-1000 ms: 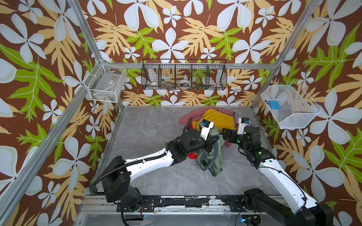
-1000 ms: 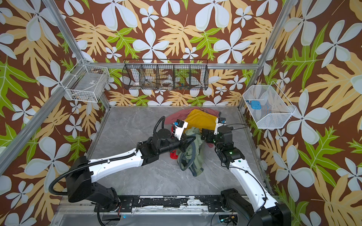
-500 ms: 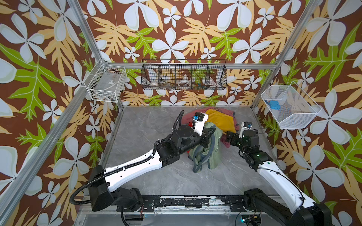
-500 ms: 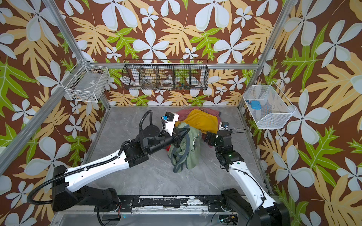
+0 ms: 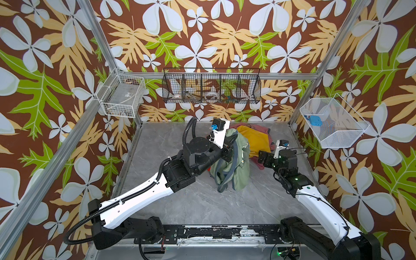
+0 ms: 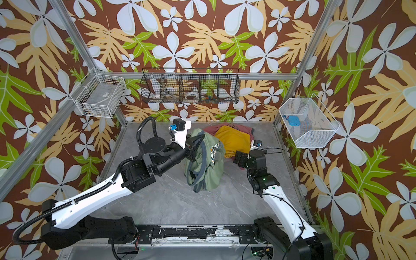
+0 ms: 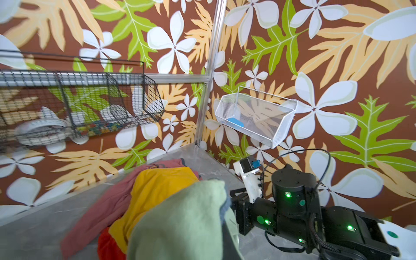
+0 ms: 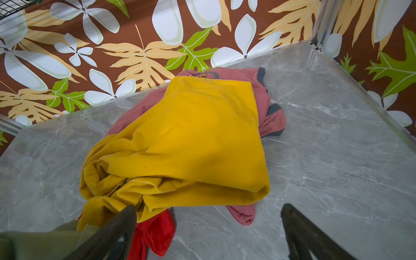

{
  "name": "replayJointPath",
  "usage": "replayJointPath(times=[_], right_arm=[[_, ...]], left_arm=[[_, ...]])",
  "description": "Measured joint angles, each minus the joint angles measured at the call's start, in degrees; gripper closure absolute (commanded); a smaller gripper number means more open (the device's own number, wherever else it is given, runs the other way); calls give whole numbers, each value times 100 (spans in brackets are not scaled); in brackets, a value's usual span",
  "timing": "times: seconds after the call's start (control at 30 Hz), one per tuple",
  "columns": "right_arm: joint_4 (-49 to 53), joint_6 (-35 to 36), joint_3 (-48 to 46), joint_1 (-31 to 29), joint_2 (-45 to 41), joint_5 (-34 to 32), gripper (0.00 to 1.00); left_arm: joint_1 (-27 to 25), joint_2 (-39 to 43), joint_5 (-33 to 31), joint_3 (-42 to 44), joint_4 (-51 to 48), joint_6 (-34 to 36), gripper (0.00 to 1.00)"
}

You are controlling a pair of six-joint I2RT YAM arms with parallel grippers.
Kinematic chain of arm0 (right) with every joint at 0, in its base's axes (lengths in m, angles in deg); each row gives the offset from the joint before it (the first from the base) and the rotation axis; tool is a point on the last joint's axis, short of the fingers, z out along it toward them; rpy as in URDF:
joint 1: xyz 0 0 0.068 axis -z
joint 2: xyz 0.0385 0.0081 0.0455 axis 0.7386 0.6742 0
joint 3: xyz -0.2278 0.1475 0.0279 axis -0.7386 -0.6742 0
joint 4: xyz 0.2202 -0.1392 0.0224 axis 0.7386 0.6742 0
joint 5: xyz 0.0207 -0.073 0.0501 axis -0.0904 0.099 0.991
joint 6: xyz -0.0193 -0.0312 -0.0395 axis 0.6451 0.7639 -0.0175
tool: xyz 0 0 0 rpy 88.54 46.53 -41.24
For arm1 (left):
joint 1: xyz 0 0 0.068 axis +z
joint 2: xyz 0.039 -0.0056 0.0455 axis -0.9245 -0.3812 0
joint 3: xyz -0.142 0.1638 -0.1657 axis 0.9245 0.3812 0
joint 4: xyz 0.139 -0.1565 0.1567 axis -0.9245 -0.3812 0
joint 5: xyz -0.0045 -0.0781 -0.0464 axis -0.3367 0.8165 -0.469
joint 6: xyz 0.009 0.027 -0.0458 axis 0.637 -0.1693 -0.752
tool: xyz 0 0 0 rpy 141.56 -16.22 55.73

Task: Pick out a specific cloth from the pile
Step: 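Carry the green shirt with the left gripper toward the far table corner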

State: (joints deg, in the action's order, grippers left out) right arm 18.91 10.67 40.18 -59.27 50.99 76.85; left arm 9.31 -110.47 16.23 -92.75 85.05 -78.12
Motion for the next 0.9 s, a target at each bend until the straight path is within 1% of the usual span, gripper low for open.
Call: replayJointPath(times=[0.07,0.23,0.37,0.57,0.63,0.7,0.9], right_arm=[[-11,-15,-7,2,13,120,1],[-42,-35,-7,2,52,146,1],[-48,-55,-7,0,68,243,1],[-131,-144,-7,2,160,297,2],[-144,-164,-7,2,197,380,2],[-162,-168,-7,0,221,411,2],[-201,-208,4,2,240,483,3]], left_arm=[[0,63,-317,-76,-127,184,100],[72,302,-1261,-83,-424,514,100],[411,651,-1843,133,-737,516,100],[940,1032,-2470,409,-1064,516,100],[1126,1102,-2634,540,-1097,542,100],[1379,1156,-2669,699,-1106,625,100],[2638,1045,-2286,1045,-1121,654,100]])
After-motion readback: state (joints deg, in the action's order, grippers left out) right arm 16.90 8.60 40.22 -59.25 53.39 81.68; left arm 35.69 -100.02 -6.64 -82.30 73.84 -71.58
